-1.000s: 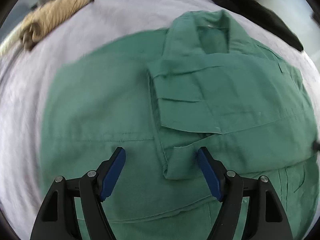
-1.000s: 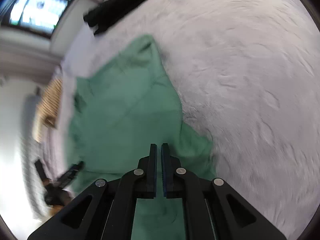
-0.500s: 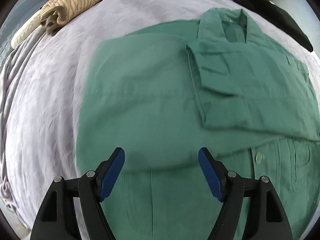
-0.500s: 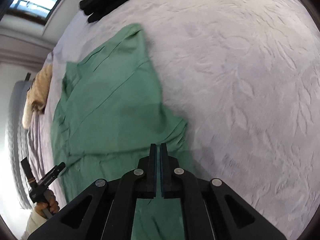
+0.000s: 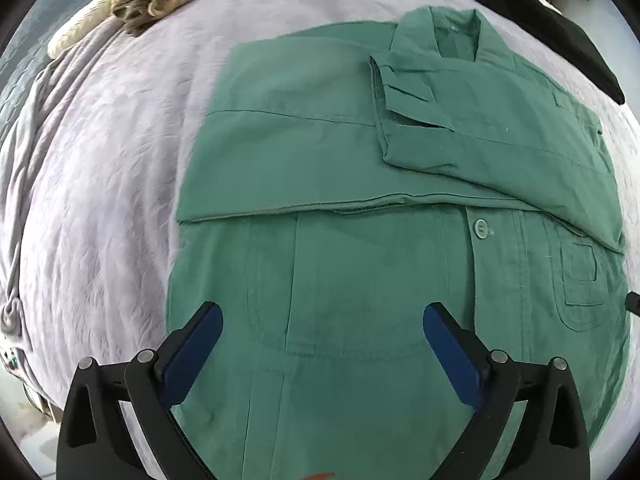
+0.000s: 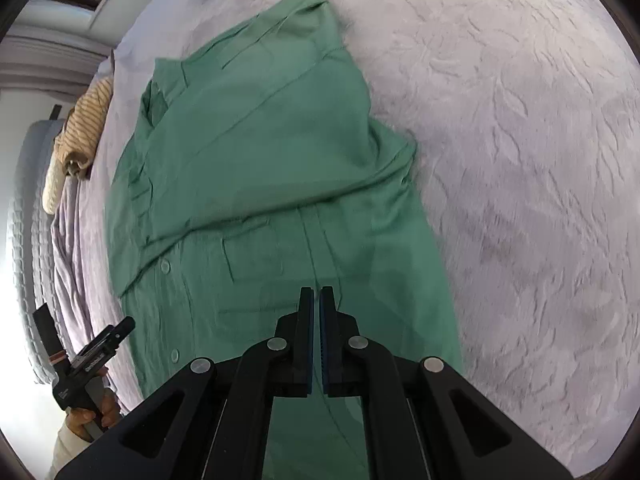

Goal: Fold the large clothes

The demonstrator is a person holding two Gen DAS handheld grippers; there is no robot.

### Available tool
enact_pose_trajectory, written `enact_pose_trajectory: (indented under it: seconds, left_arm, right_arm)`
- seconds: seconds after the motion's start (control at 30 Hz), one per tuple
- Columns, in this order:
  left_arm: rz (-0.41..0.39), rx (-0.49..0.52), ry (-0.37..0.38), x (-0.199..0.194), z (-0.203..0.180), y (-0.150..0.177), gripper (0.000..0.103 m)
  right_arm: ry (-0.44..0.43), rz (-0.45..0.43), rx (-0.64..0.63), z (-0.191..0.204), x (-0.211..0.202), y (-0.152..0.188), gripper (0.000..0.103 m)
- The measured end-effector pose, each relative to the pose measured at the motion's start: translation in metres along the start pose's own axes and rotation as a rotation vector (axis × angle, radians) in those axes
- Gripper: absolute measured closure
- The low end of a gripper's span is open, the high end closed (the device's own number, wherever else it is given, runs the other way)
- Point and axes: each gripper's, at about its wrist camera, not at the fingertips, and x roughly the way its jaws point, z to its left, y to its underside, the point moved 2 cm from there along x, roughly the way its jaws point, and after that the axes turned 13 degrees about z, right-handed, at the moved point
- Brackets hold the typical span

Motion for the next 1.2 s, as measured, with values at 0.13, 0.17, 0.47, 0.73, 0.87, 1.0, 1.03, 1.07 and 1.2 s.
enact_pose_trajectory:
  seconds: [0.13,0.17,0.47,0.73,0.87,1.0,1.03,1.07,1.2]
  left_arm:
    - [0.021,-0.014,0.017,-0.006,0.002,0.016,0.002]
    - [0.026,-0.013,0.02,-0.007,0.001,0.02,0.002]
    - [0.046,0.009,0.032,-0.028,-0.005,0.035,0.002]
    - [0.057,0.007,0.033,-0.044,-0.014,0.048,0.002]
    - [0.054,0.003,0.031,-0.05,-0.016,0.054,0.002]
    - [0.055,-0.002,0.016,-0.056,-0.016,0.06,0.002]
    - [0.052,-0.002,0.008,-0.057,-0.017,0.062,0.002]
    - [0.052,-0.002,0.005,-0.059,-0.018,0.064,0.002]
    - [0.05,-0.02,-0.011,-0.063,-0.018,0.071,0.002]
  right_arm:
    - [0.015,0.006,-0.016,0.005,-0.004,0.006,0.086]
    - [0.018,0.003,-0.02,0.007,-0.006,0.008,0.076]
    - [0.065,-0.033,-0.069,0.026,-0.023,0.023,0.022]
    - [0.092,-0.026,-0.101,0.033,-0.026,0.04,0.0]
    - [0.097,-0.029,-0.126,0.036,-0.028,0.05,0.0]
    - [0.074,-0.003,-0.128,0.035,-0.028,0.057,0.0]
    - [0.072,0.001,-0.129,0.034,-0.027,0.059,0.0]
    - [0.067,0.008,-0.13,0.034,-0.027,0.061,0.0]
    - [0.043,0.02,-0.121,0.028,-0.027,0.066,0.0]
